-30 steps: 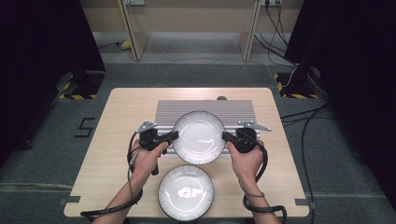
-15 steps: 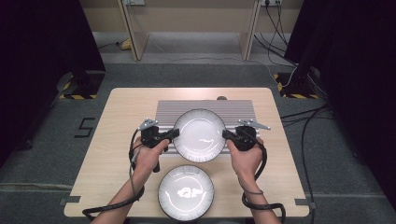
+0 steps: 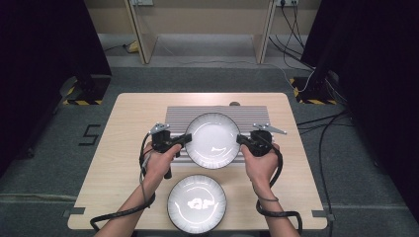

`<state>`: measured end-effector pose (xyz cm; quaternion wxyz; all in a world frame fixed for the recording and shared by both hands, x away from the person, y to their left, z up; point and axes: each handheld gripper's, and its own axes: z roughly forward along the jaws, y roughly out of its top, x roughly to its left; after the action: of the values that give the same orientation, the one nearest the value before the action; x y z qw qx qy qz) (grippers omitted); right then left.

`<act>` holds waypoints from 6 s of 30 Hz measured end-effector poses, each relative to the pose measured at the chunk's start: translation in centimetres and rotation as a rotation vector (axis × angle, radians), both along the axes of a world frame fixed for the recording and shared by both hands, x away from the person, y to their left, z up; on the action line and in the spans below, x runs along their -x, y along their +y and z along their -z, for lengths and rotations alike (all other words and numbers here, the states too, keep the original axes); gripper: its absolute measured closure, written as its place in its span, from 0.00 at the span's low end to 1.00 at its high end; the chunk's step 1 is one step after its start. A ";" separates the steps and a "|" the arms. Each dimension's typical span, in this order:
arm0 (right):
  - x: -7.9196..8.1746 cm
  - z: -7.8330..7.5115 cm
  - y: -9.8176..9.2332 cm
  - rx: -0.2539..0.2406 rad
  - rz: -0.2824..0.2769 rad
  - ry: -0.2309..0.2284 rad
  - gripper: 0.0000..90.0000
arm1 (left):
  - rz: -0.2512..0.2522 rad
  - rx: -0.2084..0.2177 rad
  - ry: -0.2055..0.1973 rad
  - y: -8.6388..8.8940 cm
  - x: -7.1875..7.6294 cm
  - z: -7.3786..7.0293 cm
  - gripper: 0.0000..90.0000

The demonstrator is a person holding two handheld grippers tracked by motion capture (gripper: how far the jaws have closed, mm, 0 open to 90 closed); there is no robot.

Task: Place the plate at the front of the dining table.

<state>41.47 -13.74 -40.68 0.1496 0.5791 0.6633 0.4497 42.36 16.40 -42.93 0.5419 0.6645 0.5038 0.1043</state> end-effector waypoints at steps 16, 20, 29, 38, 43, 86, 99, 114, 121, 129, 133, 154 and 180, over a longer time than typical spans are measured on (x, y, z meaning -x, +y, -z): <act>-1.0 -0.6 -0.2 0.003 0.011 -0.007 0.95 | -0.001 0.022 -0.002 -0.2 -1.0 -0.2 0.94; -1.2 -0.9 -0.2 0.003 0.013 -0.010 0.95 | -0.002 0.028 0.000 -0.2 -1.2 -0.3 0.93; -1.8 -0.9 -0.3 0.002 0.026 -0.014 0.95 | -0.003 0.024 -0.002 -0.5 -1.9 -0.5 0.93; -2.5 -0.7 -0.3 -0.005 0.032 -0.011 0.94 | -0.015 0.029 0.003 -0.6 -2.6 -0.1 0.93; -2.8 -0.6 -0.3 -0.002 0.036 -0.006 0.94 | -0.017 0.032 0.004 -0.7 -2.9 0.2 0.93; -5.5 0.3 0.0 0.019 0.048 -0.009 0.94 | -0.050 0.045 -0.008 -0.9 -5.2 1.2 0.93; -6.0 0.5 0.0 0.022 0.057 -0.016 0.95 | -0.057 0.040 -0.014 -1.1 -5.7 1.2 0.93; -6.4 0.6 -0.2 0.033 0.063 -0.020 0.95 | -0.056 0.040 -0.011 -1.4 -6.3 1.2 0.93; -6.7 0.6 -0.3 0.035 0.066 -0.020 0.95 | -0.062 0.045 -0.009 -1.5 -6.5 1.4 0.93; -6.9 0.7 -0.3 0.034 0.075 -0.016 0.94 | -0.063 0.041 -0.002 -1.6 -6.7 1.5 0.93; -7.1 0.8 -0.3 0.037 0.074 -0.015 0.95 | -0.066 0.042 0.002 -1.6 -6.9 1.5 0.93; -7.9 1.5 -0.2 0.038 0.084 -0.005 0.95 | -0.078 0.043 0.014 -1.8 -7.6 2.2 0.93; -8.6 2.3 0.0 0.044 0.090 0.011 0.95 | -0.090 0.044 0.037 -1.8 -8.1 2.9 0.93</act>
<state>50.04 -13.77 -42.94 0.1788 0.6075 0.6470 0.4247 50.46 14.62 -45.87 0.5417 0.6309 0.5454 0.1051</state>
